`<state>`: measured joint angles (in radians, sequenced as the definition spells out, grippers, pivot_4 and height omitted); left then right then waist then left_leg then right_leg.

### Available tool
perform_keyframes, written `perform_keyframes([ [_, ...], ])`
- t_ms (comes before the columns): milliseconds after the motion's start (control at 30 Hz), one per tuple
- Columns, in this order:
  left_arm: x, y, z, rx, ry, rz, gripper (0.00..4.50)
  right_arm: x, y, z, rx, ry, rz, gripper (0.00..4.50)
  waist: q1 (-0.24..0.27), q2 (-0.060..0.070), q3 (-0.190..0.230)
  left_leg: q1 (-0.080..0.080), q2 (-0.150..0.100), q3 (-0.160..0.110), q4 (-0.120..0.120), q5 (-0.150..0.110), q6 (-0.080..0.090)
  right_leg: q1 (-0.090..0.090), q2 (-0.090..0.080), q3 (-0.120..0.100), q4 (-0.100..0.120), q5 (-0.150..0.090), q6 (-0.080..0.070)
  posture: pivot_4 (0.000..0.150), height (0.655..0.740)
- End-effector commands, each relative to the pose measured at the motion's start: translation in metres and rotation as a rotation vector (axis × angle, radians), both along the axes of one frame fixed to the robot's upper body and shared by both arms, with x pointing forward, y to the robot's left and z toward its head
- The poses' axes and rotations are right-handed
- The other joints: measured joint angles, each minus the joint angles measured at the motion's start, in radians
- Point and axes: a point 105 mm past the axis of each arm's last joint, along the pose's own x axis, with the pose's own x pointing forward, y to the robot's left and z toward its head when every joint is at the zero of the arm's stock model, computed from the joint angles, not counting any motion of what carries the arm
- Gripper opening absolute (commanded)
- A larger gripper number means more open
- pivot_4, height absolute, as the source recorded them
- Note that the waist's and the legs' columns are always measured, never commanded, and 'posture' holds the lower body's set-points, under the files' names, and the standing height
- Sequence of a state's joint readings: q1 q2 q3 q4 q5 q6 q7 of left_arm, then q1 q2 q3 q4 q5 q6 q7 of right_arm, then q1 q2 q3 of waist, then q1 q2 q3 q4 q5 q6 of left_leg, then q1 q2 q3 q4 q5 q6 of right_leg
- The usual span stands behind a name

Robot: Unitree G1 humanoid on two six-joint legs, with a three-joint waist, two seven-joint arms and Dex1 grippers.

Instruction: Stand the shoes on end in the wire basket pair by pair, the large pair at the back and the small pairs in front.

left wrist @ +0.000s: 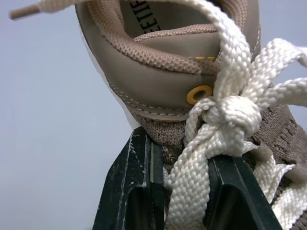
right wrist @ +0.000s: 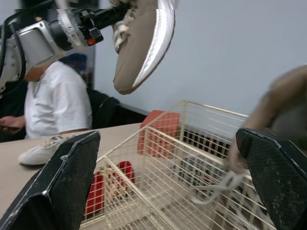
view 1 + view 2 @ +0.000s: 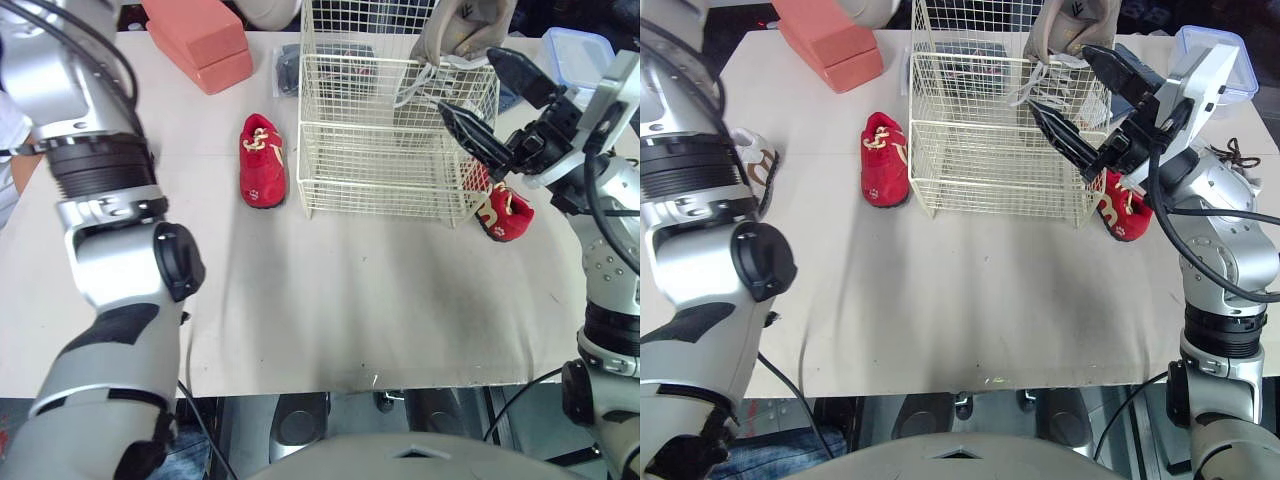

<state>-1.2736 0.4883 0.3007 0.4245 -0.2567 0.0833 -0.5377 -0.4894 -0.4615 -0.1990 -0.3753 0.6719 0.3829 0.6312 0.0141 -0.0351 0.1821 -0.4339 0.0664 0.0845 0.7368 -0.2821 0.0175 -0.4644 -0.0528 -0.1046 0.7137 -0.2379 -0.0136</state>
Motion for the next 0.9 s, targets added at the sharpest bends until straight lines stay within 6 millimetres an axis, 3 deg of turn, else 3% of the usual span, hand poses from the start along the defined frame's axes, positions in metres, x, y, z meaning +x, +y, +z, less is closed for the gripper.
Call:
perform_keyframes([
  [33,-0.019,-0.014,0.032,-0.090,-0.191,0.018,0.58,-0.010,-0.013,0.011,0.042,-0.070,-0.058,4.50,0.000,0.000,0.000,0.000,0.000,0.000,0.000,0.000,0.000,0.000,0.000,0.000,0.000,0.000,0.000,0.150,0.6860],
  [133,-0.017,-0.028,0.033,-0.120,-0.256,0.050,0.58,-0.012,-0.016,0.008,0.039,-0.070,-0.078,4.50,0.000,0.000,0.000,0.000,-0.002,0.000,0.000,0.000,0.000,0.000,0.000,0.000,0.000,0.000,0.000,0.150,0.6860],
  [300,-0.011,-0.056,0.017,-0.029,-0.337,0.126,0.58,-0.016,-0.022,0.009,0.055,-0.082,-0.110,4.50,0.000,0.000,0.000,0.000,-0.002,0.000,-0.001,0.000,0.000,0.000,0.000,-0.002,0.000,0.000,0.000,0.150,0.6860],
  [467,0.004,-0.068,-0.007,-0.055,-0.315,0.201,0.58,-0.020,-0.027,0.005,0.057,-0.093,-0.139,4.50,0.000,0.000,0.000,0.000,-0.002,0.000,-0.001,0.000,0.000,0.000,-0.001,-0.003,0.000,0.000,0.000,0.150,0.6860],
  [900,0.018,-0.097,-0.073,0.058,-0.270,0.241,0.58,-0.021,-0.032,0.003,0.063,-0.098,-0.163,4.50,0.000,0.000,0.000,0.001,-0.002,0.000,-0.001,0.000,0.000,0.000,-0.001,-0.004,0.000,0.000,0.000,0.150,0.6860],
])
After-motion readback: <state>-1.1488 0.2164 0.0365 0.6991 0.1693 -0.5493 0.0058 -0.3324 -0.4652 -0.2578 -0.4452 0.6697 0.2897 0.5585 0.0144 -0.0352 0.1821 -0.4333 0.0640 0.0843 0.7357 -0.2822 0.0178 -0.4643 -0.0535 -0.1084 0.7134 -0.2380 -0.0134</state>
